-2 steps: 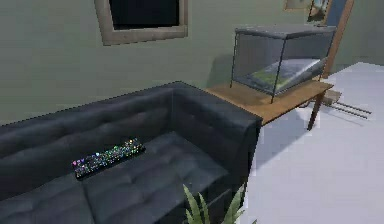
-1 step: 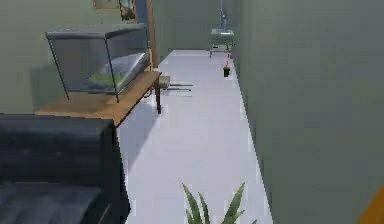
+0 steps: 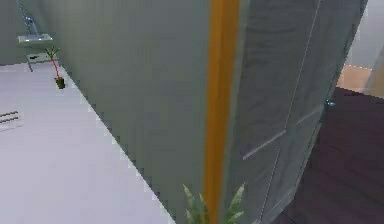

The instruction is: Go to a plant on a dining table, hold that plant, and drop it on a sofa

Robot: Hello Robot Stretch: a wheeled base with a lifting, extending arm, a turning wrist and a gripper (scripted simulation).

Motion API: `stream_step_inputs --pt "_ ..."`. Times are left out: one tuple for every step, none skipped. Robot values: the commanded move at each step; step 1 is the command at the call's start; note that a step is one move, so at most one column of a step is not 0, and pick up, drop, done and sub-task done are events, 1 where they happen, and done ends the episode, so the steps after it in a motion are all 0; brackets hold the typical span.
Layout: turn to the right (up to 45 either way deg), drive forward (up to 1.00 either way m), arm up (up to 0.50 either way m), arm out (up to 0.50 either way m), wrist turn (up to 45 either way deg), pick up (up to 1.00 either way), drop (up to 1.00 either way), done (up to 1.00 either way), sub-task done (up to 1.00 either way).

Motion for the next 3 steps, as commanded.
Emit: stream_step_inputs --pt "45.0 0.0 0.0 0.0 0.0 0.0 0.0 0.0 0.0" --pt "39.0 0.0 0.0 0.0 0.0 0.0 0.0 0.0 0.0" --pt "-45.0 0.0 0.0 0.0 0.0 0.0 0.0 0.0 0.0"
